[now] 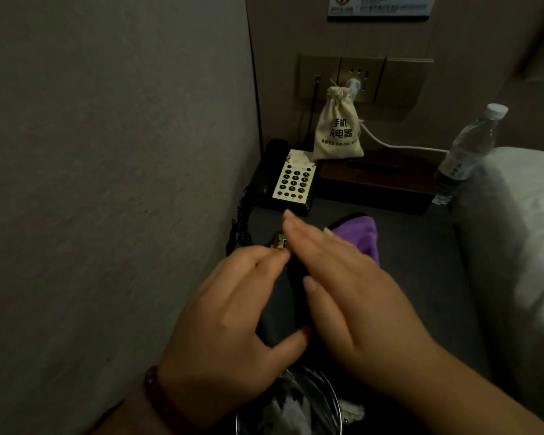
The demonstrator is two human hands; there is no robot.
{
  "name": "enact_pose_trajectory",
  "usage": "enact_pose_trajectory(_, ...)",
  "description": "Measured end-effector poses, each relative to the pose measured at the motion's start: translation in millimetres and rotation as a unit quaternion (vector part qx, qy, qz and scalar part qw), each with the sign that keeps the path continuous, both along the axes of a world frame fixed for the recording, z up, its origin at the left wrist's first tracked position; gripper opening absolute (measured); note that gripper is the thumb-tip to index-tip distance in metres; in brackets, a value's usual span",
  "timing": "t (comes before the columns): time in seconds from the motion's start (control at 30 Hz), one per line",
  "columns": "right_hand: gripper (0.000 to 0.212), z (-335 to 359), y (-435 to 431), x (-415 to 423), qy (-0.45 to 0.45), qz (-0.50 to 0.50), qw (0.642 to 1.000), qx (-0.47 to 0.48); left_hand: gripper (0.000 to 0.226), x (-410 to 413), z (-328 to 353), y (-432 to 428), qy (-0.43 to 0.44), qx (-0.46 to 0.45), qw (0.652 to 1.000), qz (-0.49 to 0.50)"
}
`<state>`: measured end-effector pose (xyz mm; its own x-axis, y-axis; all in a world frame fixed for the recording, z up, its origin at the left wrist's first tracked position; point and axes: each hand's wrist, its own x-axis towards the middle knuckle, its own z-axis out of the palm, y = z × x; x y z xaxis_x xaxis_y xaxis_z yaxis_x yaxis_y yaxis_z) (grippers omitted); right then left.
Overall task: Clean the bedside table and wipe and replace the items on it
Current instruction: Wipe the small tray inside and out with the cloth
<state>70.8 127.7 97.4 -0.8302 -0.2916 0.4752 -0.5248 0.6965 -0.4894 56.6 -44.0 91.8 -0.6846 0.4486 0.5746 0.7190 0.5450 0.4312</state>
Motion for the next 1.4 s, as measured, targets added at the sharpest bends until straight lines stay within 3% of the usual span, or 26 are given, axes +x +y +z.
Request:
enact_pose_trajectory(0.07, 0.055, -5, 9, -11, 0.005, -0.053, 0.999, 0.004, 0.062, 1, 4, -2, 0.005, -0.004, 1.0, 0.007)
enact_pose_trajectory(0.17, 0.053, -8, 23, -22, -0.059, -0.15, 0.984, -0.079, 0.066, 2, 6, -2, -0.001, -0.009, 1.0, 0.023)
enact_pose_trajectory(0.23, 0.053, -5, 8, -16, -0.058, -0.13, 0.986, -0.082, 0.065, 2, 3, -1, -0.006, 0.002, 1.0, 0.026)
enact_pose_trajectory(0.37, 0.054, -8, -15, -4, -0.003, -0.024, 1.0, 0.004, 0.058, 1, -1, -4, -0.003, 0.01, 1.0, 0.02)
enact_pose_trajectory(0.53, 0.061, -12, 16, -22, -0.118, -0.136, 0.98, -0.087, 0.067, 4, 0, -3, -0.005, -0.009, 1.0, 0.022)
enact_pose_trajectory(0.67, 0.052, -13, 10, -16, -0.055, -0.153, 0.98, -0.11, 0.067, 6, 5, -3, 0.014, -0.014, 1.0, 0.023)
enact_pose_trajectory(0.73, 0.032, -10, 16, -19, -0.079, -0.187, 0.95, -0.236, 0.065, 8, 7, -2, 0.037, -0.022, 0.999, 0.023)
enact_pose_trajectory(0.8, 0.026, -8, 27, -26, -0.202, -0.179, 0.878, -0.395, 0.065, 9, 9, -4, 0.049, -0.019, 0.998, 0.022)
enact_pose_trajectory(0.87, 0.029, -8, 37, -29, -0.317, -0.086, 0.777, -0.537, 0.066, 9, 10, -7, 0.045, -0.003, 0.999, 0.022)
enact_pose_trajectory(0.9, 0.038, -7, 40, -27, -0.328, -0.033, 0.747, -0.578, 0.066, 9, 10, -8, 0.042, 0.005, 0.999, 0.022)
enact_pose_trajectory(0.93, 0.053, -7, 43, -24, -0.326, 0.017, 0.739, -0.589, 0.067, 9, 9, -10, 0.037, 0.01, 0.999, 0.021)
enact_pose_trajectory(1.0, 0.078, -3, 46, -20, -0.304, 0.064, 0.785, -0.536, 0.069, 6, 8, -11, 0.021, 0.011, 1.0, 0.011)
enact_pose_trajectory(1.03, 0.08, -1, 47, -18, -0.291, 0.061, 0.815, -0.498, 0.071, 4, 7, -12, 0.006, 0.008, 1.0, 0.003)
enact_pose_trajectory(1.1, 0.062, 2, 45, -15, -0.253, 0.014, 0.864, -0.435, 0.074, -5, 5, -15, -0.03, -0.011, 0.999, -0.017)
enact_pose_trajectory(1.2, 0.043, 9, 38, -10, -0.189, -0.048, 0.891, -0.41, 0.077, -17, 8, -21, -0.036, -0.106, 0.994, -0.02)
enact_pose_trajectory(1.23, 0.044, 13, 33, -8, -0.148, -0.057, 0.922, -0.353, 0.078, -18, 8, -20, -0.015, -0.148, 0.989, -0.011)
enact_pose_trajectory(1.3, 0.045, 20, 18, -4, -0.041, -0.081, 0.985, -0.147, 0.088, -18, 6, -10, 0.012, -0.191, 0.982, 0.007)
enact_pose_trajectory(1.33, 0.045, 21, 9, -2, -0.006, -0.092, 0.992, -0.091, 0.094, -15, 4, -2, 0.004, -0.179, 0.984, 0.019)
enact_pose_trajectory(1.4, 0.045, 23, -8, 2, 0.002, -0.12, 0.99, -0.071, 0.09, -8, 0, 15, -0.022, -0.093, 0.994, 0.055)
